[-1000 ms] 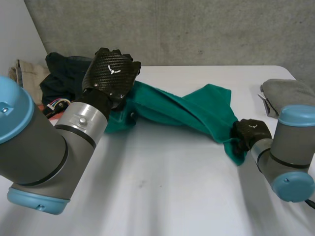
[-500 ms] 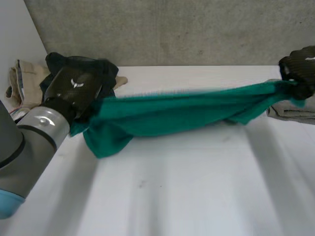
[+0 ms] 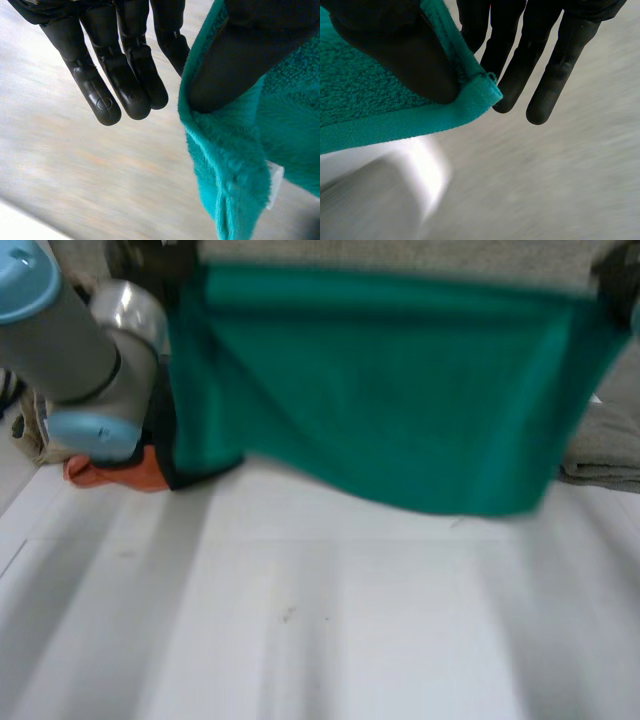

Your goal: Fold the laundry.

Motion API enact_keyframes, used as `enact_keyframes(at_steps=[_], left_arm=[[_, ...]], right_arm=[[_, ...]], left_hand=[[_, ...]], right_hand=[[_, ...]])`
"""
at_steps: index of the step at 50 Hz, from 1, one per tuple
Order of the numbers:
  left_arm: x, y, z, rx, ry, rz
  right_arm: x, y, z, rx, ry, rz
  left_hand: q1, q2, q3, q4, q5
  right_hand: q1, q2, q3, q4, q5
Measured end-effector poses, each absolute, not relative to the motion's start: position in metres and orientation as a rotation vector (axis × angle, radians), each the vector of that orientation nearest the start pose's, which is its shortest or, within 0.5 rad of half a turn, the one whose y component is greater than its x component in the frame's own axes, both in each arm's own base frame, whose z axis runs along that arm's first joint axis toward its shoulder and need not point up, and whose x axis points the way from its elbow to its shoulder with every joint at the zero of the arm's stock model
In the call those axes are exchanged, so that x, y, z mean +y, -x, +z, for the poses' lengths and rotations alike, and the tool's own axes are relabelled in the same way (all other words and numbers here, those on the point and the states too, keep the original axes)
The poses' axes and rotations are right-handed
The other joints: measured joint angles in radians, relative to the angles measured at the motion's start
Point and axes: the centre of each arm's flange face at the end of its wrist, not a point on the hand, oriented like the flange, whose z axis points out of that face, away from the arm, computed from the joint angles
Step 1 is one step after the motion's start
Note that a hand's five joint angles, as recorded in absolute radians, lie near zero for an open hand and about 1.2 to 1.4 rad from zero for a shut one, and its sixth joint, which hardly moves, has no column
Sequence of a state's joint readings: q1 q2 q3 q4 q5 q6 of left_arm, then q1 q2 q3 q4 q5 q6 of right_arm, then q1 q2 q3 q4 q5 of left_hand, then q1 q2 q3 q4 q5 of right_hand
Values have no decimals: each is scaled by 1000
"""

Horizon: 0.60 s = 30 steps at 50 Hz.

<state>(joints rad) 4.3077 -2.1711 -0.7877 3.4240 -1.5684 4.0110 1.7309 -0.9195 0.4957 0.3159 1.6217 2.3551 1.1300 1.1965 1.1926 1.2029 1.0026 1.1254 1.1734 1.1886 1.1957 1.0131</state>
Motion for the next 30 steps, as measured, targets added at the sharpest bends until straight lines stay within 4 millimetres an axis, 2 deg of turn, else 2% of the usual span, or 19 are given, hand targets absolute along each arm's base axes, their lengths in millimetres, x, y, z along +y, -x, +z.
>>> enact_keyframes(at_steps=[2,3,4,7,10,15,17,20,21,24,26,29,30], left_arm=[[-381,306,380,1048,-764,-2407],[-381,306,393,972,-698,-2451],[-381,306,398,933,-663,-2474],[-381,305,401,899,-628,-2494],[-382,305,387,956,-666,-2469],[-383,305,346,1122,-786,-2377],[-381,304,319,1216,-858,-2317],[-377,303,295,1294,-917,-2265],[-372,302,276,1353,-965,-2222],[-359,300,238,1467,-1061,-2134],[-351,298,219,1521,-1109,-2087],[-331,293,183,1621,-1205,-1984],[-328,292,179,1634,-1218,-1969]], right_arm=[[-419,-200,384,2085,933,-2819],[-418,-204,404,1934,827,-2935],[-416,-206,415,1842,771,-2988],[-410,-210,430,1690,710,-3040],[-406,-214,425,1666,735,-3008],[-405,-216,394,1764,827,-2881],[-406,-216,371,1857,878,-2790],[-406,-216,349,1946,921,-2703],[-405,-215,328,2029,960,-2616],[-397,-213,282,2207,1041,-2401],[-391,-212,262,2274,1071,-2306],[-373,-208,219,2410,1129,-2080],[-370,-208,214,2424,1136,-2051]], left_hand=[[0,0,0,0,2],[0,0,0,0,4],[0,0,0,0,4],[0,0,0,1,4],[0,0,0,1,4],[1,0,0,1,4],[1,0,0,1,4],[1,0,0,1,4],[1,0,0,1,4],[1,0,0,1,4],[1,0,0,1,4],[1,0,0,1,4],[1,0,0,1,4]], right_hand=[[0,0,0,0,0],[0,0,0,0,2],[6,0,0,0,4],[7,0,0,0,5],[7,0,0,0,5],[7,0,0,1,5],[7,0,0,1,5],[7,0,0,1,5],[7,0,0,1,5],[7,0,0,1,5],[7,0,0,1,6],[7,0,0,1,6],[7,0,0,1,6]])
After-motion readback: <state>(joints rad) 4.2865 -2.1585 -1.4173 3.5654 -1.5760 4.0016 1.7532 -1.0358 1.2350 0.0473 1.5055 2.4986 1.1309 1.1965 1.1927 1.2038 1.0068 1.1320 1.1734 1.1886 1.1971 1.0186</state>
